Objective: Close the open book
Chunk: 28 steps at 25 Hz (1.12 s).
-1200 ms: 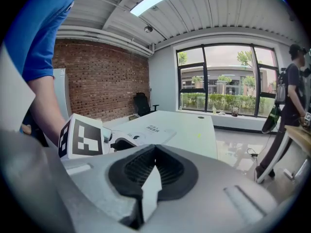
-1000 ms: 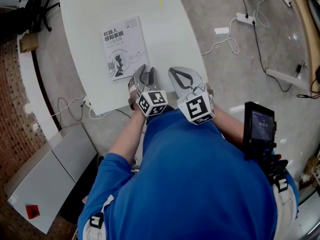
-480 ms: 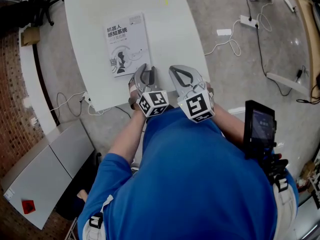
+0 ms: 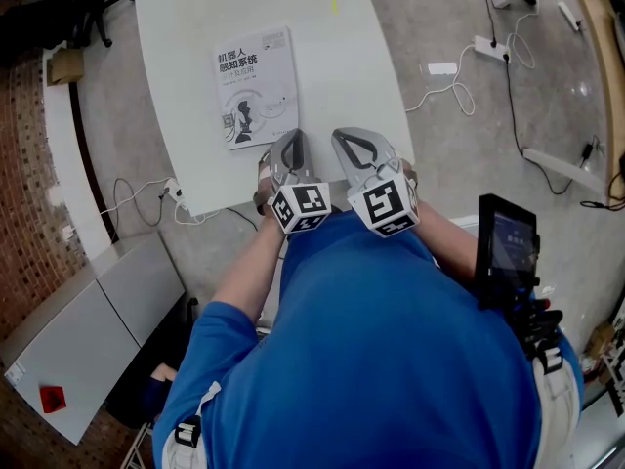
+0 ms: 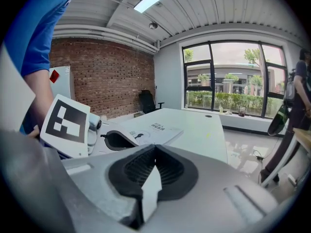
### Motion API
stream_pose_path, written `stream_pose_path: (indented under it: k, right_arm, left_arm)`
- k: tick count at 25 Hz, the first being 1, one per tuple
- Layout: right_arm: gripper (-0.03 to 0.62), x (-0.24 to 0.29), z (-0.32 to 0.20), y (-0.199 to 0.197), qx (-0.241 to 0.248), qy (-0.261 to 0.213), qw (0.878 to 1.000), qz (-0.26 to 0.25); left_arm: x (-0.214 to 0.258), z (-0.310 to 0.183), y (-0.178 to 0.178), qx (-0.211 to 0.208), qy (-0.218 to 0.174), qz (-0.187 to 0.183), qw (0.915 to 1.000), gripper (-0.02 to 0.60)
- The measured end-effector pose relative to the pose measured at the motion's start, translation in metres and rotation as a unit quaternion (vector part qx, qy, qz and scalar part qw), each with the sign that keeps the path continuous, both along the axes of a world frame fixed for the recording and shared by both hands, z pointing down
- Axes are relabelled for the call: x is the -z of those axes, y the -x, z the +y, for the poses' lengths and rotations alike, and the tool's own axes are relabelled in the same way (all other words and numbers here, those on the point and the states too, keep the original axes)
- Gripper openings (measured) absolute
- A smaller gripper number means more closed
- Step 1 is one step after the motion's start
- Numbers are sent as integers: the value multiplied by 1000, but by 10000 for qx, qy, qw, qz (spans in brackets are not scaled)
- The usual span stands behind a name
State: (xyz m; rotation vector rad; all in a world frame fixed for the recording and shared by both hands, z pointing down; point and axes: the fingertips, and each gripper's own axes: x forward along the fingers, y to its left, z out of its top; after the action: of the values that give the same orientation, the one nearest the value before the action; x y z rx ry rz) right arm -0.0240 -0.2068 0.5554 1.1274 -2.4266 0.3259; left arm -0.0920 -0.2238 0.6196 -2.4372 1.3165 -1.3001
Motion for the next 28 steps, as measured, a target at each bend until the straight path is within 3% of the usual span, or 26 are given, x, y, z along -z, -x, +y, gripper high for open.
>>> stream_pose_path:
  k: [17, 24, 28]
  right_arm:
    - [3, -21, -2, 35, 394, 284, 9986, 192]
    - [3, -50, -10, 89, 786, 503, 9941, 555]
    - [3, -66, -15, 100, 976, 601, 9901, 812]
  left_arm:
    - [46, -9, 23, 229, -73, 764, 9968, 9]
    - [68, -20, 73, 501, -168, 1118, 9923, 9]
    - [80, -24, 85, 719, -231, 1284, 9888, 9]
